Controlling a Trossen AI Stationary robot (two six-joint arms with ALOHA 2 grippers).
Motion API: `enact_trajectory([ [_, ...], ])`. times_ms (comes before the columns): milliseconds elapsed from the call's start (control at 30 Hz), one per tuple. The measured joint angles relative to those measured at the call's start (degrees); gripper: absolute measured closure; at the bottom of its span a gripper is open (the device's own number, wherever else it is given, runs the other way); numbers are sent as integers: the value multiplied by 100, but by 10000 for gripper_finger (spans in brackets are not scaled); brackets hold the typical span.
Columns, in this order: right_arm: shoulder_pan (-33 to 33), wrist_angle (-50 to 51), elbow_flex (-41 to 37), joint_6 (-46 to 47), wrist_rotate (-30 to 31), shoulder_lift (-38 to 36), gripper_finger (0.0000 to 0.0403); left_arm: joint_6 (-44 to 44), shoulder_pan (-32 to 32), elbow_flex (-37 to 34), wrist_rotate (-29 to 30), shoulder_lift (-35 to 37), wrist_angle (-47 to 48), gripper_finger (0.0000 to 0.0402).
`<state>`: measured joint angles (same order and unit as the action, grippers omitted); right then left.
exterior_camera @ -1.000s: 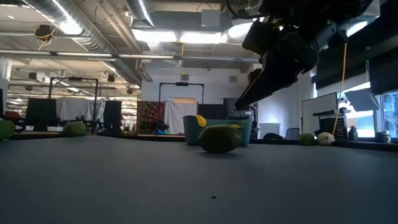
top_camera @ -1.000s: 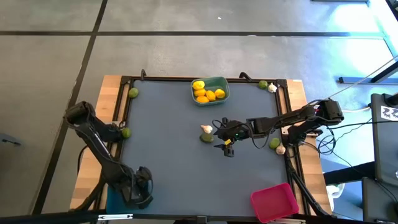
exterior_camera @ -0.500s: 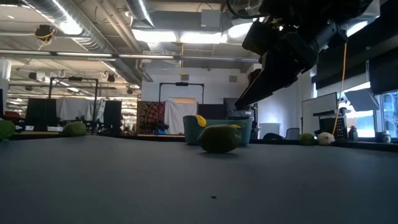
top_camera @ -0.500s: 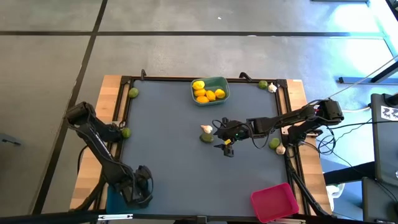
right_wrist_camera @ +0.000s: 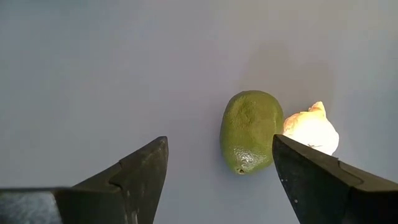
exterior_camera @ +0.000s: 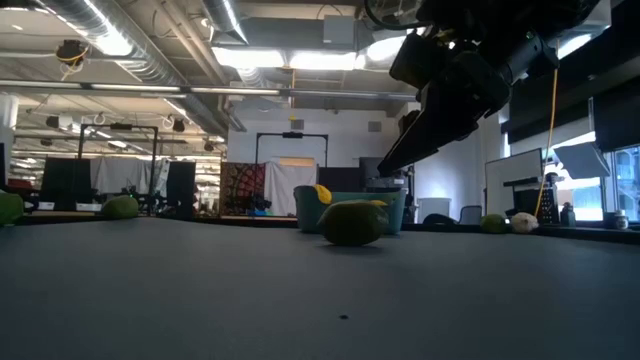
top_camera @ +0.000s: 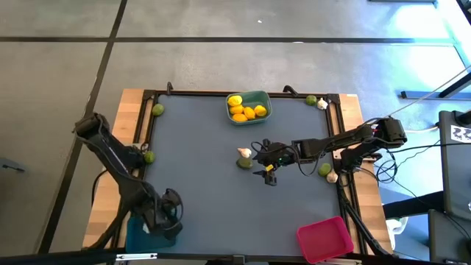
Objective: Sort produce into baskets
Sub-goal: Put the white garlic into the blue bin
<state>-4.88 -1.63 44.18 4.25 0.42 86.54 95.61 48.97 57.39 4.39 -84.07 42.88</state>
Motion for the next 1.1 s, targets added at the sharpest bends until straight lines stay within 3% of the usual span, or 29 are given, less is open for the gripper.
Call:
enact_trajectory([
  [267,2,4,0,0,1,0,116,-1132,-876,0,869,281,-2,196],
  [567,2,22,0,144,-209,0,116,-2412,-2046,0,1369,286,-122,196],
  [833,-2,268,0,133,-283,-7,116,-3754,-2842,0,1777,286,-1156,196],
  [1100,-5,758,0,1,-298,-18,116,-4437,-3496,0,1797,186,-2143,196],
])
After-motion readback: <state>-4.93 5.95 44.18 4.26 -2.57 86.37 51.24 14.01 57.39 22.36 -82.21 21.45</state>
